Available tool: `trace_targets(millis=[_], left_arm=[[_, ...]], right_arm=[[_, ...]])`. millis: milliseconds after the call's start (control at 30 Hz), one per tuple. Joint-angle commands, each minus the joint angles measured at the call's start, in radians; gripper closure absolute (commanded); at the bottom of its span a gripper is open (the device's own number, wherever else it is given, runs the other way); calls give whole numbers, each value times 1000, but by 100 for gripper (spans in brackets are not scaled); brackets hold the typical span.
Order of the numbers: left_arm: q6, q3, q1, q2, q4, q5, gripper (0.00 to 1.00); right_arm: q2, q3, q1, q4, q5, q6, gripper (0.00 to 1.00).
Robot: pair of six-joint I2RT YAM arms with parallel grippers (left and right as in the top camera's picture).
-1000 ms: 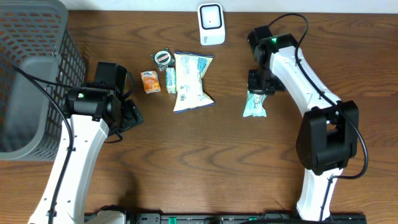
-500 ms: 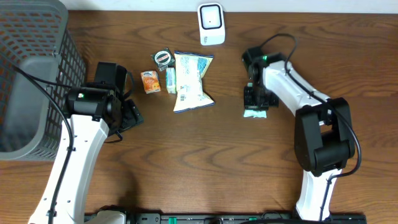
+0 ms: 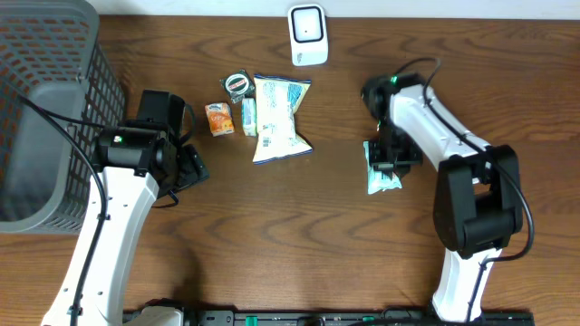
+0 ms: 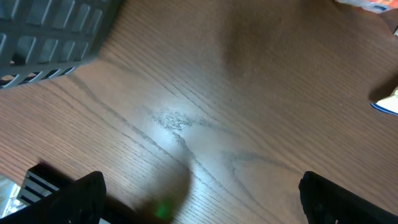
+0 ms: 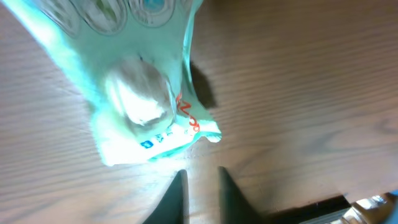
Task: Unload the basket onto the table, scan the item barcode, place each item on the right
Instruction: 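Move the right gripper left to the white snack bag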
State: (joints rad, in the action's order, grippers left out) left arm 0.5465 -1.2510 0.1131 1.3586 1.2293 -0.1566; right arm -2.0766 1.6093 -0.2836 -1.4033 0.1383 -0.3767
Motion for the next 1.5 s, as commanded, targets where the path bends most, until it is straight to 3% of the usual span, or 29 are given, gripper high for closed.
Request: trace_targets(millis=[0,133,467,533,633,833,1167,1467], left_arm=[[5,4,-3,2,3,-10,2],[5,4,-3,2,3,-10,2],[5,4,-3,2,3,-10,3],[5,4,-3,2,3,-10,2],[5,4,-3,2,3,-10,2],[5,4,-3,2,3,-10,2],[5,4,-3,2,3,-10,2],[5,4,-3,2,3,-10,2]], right_arm=[[-1,119,-6,-54,8,-3,62],[-2,141,-36,-37,2,-4,36],[-3,10,-194,153,30,-5,36],[-3,-24,-227,185,92,-5,36],[-3,-71,-268,214,225,-54,28],[-3,-113,-294,225,356,-124,27],[-3,-114,-291,285,341,-124,21],[-3,-22,-277,322,155,-124,21]])
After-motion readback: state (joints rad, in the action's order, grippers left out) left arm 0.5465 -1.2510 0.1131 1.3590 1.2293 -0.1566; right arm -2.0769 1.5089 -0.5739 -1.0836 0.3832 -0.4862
